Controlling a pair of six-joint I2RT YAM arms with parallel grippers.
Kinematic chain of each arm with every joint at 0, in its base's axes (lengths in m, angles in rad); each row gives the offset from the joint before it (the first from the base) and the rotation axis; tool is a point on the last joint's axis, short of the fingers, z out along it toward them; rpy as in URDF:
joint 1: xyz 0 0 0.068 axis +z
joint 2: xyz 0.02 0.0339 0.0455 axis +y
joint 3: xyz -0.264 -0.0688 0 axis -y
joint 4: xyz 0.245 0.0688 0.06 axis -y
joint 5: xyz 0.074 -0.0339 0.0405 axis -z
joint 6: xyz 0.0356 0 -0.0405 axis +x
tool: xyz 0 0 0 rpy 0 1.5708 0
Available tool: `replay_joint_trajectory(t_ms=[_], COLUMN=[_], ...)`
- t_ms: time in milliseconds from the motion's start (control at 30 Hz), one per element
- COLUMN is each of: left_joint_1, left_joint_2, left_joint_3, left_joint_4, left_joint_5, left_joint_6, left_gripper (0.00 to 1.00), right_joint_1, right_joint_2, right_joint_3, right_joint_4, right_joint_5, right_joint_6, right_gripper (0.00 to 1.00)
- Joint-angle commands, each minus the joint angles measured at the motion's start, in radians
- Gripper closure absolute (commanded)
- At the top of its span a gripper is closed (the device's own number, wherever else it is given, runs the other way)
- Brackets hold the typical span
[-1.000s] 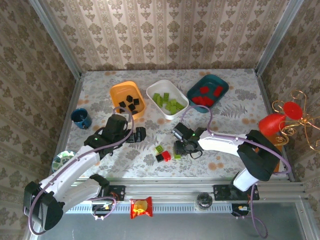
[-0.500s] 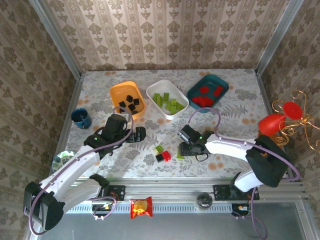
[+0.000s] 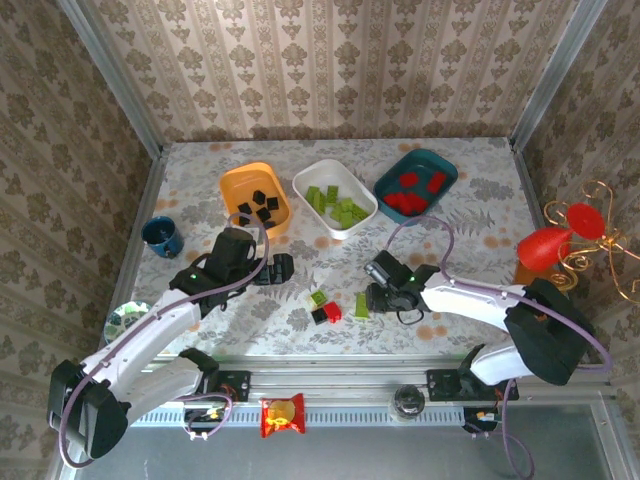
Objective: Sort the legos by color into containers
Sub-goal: Pick up the lego from the bottom-center of the table.
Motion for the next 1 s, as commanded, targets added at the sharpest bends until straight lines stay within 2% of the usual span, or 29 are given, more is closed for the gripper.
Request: replay_joint_trajectory(t_ms=[0, 67, 200, 400, 600, 733, 867, 967], left_joint_1=[0.011, 0.011, 0.011, 0.011, 0.025, 0.066, 0.079, 0.080], left_joint_2=[-0.002, 0.004, 0.015, 0.018, 0.003, -0.044, -0.095, -0.133], left_joint_3=[-0.019, -0.019, -0.018, -0.021, -0.021, -0.019, -0.022, -0.030], left_joint_4=[0.016, 0.023, 0.033, 0.033, 0.003, -0.027, -0.068, -0.097], left_joint_5=[0.012, 0.016, 0.022, 0.018, -0.013, -0.030, -0.084, -0.132], left_joint_6=[-0.022, -0.022, -0.022, -0.017, -0.003, 0.013, 0.017, 0.002], left_gripper=[0.00, 0.00, 0.00, 0.00, 0.00, 0.00, 0.00, 0.00], right_joint_1=[-0.020, -0.030, -0.028, -0.026, -0.023, -0.023, -0.022, -0.020], right_joint_2=[-0.052, -0.061, -0.087, -0.038, -0.006, -0.032, -0.055, -0.001], right_joint_3=[-0.024, -0.027, -0.034, -0.025, -0.021, 0.019, 0.142, 0.287], right_joint_4=[-0.053, -0.076, -0.062, -0.061, -0.070, -0.085, -0.074, -0.019], right_joint_5=[0.024, 0.031, 0.019, -0.004, -0.006, -0.009, -0.040, -0.107], right_joint_6=[0.024, 0.022, 0.005, -0.010, -0.017, -0.049, -0.106, -0.140], right_gripper=[0.48, 0.47, 0.38, 0.41, 0.50, 0.60, 0.65, 0.66])
